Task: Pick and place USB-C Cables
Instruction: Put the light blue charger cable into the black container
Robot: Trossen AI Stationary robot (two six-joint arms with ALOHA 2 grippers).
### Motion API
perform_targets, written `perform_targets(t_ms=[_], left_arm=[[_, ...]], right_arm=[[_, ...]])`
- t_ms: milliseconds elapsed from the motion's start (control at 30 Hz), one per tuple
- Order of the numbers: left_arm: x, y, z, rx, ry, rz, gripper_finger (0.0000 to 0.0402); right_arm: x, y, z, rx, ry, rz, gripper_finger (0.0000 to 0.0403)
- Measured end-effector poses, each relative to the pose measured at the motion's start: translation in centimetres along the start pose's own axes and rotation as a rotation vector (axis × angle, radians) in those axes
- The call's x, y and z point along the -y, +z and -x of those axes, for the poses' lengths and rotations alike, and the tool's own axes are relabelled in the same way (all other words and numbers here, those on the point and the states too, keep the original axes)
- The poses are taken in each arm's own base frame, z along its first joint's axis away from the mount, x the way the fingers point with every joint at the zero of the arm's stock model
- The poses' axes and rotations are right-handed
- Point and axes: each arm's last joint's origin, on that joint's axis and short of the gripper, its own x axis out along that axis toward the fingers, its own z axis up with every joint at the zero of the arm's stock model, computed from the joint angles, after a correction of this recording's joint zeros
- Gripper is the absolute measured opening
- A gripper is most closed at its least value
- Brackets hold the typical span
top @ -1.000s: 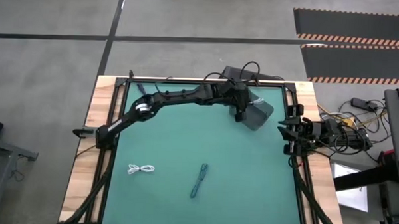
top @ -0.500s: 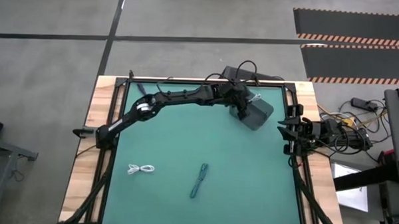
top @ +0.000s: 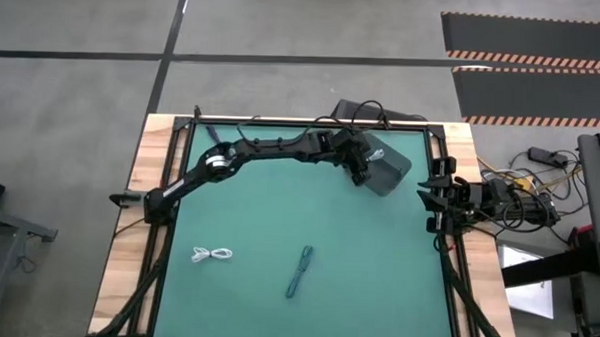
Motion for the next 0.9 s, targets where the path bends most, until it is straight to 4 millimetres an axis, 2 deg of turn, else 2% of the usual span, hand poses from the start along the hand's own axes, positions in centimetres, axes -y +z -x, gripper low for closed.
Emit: perform_targets(t_ms=[400,467,533,633,733,900], left_arm=[[-0.1,-0.4,-0.5,0.027,-0.003,-0.044,0.0027],[-0.1,-0.4,-0.5,0.029,-0.003,-0.05,0.0027],[-0.1,-0.2,-0.4,0.047,-0.006,-0.075,0.0027],[0.6,0.9,1.0,0.084,-0.015,-0.155,0.0027],[1.6,2.5,2.9,0.155,-0.034,-0.22,0.0027],[3.0,3.9,6.2,0.218,-0.114,-0.283,0.0027]], right_arm=[[0.0,-0.1,0.0,-0.008,-0.004,0.008,0.0068],[0.2,-0.3,0.0,-0.051,-0.078,0.004,0.0068],[0.6,-1.1,0.1,-0.165,-0.256,-0.009,0.0068],[1.0,-2.5,0.6,-0.362,-0.51,0.02,0.0068],[0.9,-3.0,0.7,-0.417,-0.523,0.034,0.0068],[0.9,-2.0,0.3,-0.38,-0.435,-0.047,0.0068]])
